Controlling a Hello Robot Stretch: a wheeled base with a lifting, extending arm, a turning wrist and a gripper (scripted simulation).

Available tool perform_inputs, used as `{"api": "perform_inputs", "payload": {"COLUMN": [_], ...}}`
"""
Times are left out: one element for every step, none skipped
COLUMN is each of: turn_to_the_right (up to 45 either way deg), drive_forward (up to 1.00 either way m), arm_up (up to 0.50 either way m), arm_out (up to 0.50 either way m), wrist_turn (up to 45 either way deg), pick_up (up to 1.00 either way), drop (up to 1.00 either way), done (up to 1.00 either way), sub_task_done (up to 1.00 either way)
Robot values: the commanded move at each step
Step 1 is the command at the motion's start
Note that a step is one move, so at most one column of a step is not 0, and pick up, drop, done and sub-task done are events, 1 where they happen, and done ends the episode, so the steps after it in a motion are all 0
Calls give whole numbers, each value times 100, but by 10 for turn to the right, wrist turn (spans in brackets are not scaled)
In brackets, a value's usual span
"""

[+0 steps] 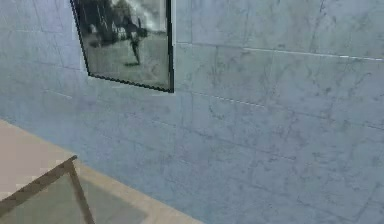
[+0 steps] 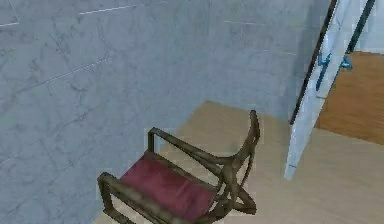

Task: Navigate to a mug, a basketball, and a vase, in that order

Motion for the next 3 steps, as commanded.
{"api": "perform_inputs", "payload": {"turn_to_the_right": [-360,0,-330], "drive_forward": [0,50,0], "arm_up": [0,0,0], "arm_out": [0,0,0], "wrist_turn": [0,0,0], "pick_up": [0,0,0], "drop": [0,0,0], "done": [0,0,0], "sub_task_done": [0,0,0]}}
